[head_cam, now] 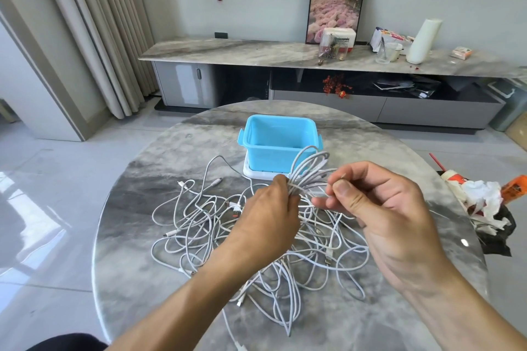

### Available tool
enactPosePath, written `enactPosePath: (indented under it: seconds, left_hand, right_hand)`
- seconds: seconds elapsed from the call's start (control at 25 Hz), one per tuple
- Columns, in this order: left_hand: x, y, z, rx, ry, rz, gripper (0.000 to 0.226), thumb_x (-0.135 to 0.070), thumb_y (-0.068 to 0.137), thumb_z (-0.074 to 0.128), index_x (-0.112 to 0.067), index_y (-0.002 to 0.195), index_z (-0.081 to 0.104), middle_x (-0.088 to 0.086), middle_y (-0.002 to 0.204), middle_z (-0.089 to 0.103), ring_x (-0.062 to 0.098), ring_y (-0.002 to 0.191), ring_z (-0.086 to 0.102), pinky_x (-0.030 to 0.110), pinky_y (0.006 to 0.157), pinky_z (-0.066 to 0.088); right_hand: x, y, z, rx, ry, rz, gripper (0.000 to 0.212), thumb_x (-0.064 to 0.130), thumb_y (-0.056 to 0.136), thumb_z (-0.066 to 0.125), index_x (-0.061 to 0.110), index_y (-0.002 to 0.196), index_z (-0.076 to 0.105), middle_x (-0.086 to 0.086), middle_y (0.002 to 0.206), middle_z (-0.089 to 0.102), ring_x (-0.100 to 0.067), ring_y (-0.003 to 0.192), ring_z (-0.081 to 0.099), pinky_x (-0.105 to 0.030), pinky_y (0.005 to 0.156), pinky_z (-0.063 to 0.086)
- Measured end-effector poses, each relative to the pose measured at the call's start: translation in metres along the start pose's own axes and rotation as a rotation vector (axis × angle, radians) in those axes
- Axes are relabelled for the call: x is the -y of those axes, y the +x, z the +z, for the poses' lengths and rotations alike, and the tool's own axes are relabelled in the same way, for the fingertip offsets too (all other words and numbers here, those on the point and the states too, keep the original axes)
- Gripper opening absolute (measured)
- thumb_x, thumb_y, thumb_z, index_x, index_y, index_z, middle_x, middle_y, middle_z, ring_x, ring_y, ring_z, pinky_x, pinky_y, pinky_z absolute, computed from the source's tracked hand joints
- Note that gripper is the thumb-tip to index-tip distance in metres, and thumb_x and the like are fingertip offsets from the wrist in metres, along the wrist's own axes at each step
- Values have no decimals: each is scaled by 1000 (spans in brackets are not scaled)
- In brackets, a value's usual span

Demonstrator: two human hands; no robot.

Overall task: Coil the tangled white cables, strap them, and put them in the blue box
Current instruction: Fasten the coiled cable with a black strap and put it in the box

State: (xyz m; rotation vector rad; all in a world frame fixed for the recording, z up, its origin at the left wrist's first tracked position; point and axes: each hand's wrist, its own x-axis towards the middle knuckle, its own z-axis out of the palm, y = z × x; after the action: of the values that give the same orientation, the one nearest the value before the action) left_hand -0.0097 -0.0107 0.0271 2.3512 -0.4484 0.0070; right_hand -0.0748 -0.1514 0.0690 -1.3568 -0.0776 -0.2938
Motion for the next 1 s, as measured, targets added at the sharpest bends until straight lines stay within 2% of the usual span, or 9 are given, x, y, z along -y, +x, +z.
enactPosePath:
  seconds: [0.08,0.2,0.36,0.44,0.52,0.6,0.76,0.88,1.0]
  left_hand:
    - [4,4,-1,36,-199,-101,20,-22,95,49,-10,80,46,10,71,52,34,67,47,36,62,34]
    - [4,8,-9,86,-612,-231,21,-21,96,53,-10,78,50,6,64,40,16,47,35,26,45,30]
    - [0,6,-15,57,-719,-201,21,-20,99,52,-14,80,46,10,69,38,14,48,33,20,41,24]
    - [1,6,-17,30,-755,-201,19,-17,101,50,-13,83,44,8,67,41,16,50,36,21,40,27]
    - [2,6,-18,32,-733,-170,17,-16,101,49,-10,86,43,8,66,44,18,50,39,24,42,32]
    - [3,4,-14,10,-559,-79,17,-18,98,50,-8,86,42,5,65,48,22,54,43,34,48,39]
    - [-3,-7,2,-42,-207,90,21,-16,96,51,-20,82,36,-6,67,46,33,75,51,39,62,28]
    - [-4,-10,8,-61,-121,119,25,-18,96,50,-26,81,31,-6,72,48,34,81,52,40,65,29]
    - [-5,-9,7,-46,-181,66,8,-19,93,54,-16,94,46,1,86,64,28,87,58,41,74,40]
  right_hand:
    - [2,-1,0,19,37,8,11,18,71,70,9,77,72,-7,71,64,-15,64,61,-31,73,58]
    - [10,2,-8,1,94,-18,10,19,69,69,11,75,73,-7,70,63,-13,63,58,-32,74,59]
    - [14,7,-16,95,205,131,7,12,69,67,9,73,71,-10,69,58,-15,60,56,-32,69,59]
    - [8,10,-17,128,67,268,4,6,71,71,9,74,71,-11,66,55,-16,57,53,-36,65,60]
    - [-1,12,-20,103,-208,312,8,4,75,73,11,75,69,-10,59,51,-17,53,51,-44,62,61]
    - [-7,12,-20,87,-458,257,13,19,88,71,13,79,65,-8,53,43,-18,49,46,-47,57,60]
    - [-18,8,-16,171,-1066,16,24,38,91,64,23,73,60,6,54,55,-10,47,47,-30,53,43]
    - [-27,7,-10,123,-984,61,21,30,92,65,22,72,63,12,59,60,-9,51,54,-31,53,43]
    - [-29,9,-10,58,-926,114,22,24,91,64,21,70,67,11,55,58,-5,51,49,-27,52,38]
